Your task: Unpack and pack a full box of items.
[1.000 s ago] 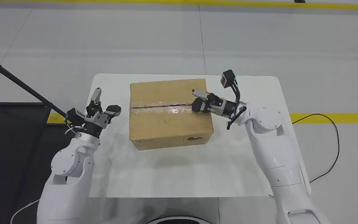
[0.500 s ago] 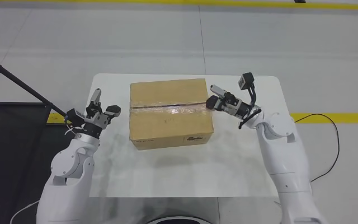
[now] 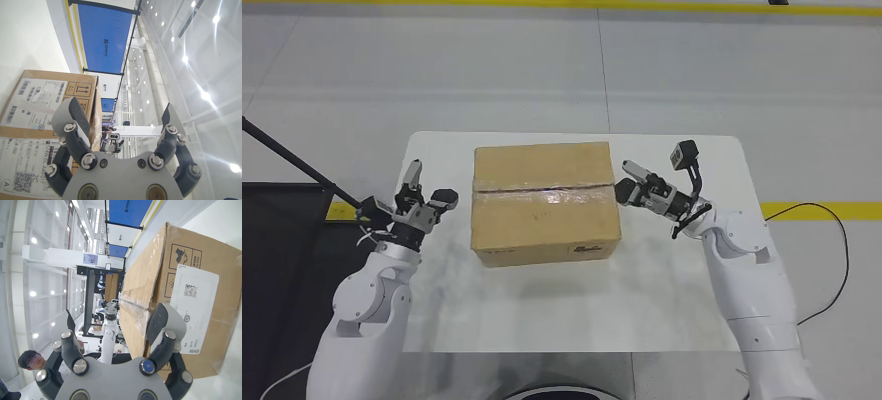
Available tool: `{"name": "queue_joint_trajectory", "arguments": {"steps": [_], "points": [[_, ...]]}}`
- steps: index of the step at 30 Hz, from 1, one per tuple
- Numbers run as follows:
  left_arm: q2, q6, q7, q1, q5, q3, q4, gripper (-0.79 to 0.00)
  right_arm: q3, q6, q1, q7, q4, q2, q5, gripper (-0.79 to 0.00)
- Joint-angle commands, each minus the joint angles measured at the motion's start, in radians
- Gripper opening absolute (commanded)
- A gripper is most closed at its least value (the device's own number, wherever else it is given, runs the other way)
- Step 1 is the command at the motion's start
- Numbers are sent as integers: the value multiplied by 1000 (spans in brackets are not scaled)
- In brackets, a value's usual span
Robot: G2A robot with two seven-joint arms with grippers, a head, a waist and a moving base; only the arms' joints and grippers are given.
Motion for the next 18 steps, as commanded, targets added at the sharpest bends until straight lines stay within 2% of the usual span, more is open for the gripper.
{"name": "queue_joint_trajectory", "arguments": {"steps": [1,8,18], "points": [[-1,-7,6,4,-3,-2,-5,0,-9,-3,1,9,2,0,6,0],[-2,-27,23,19,-22,-15,-24,0,-3,-31,-7,2,-7,8,12,0],[0,-38,8,53,-54,-65,-61,0,138,-137,-113,-120,-105,38,7,0]]}}
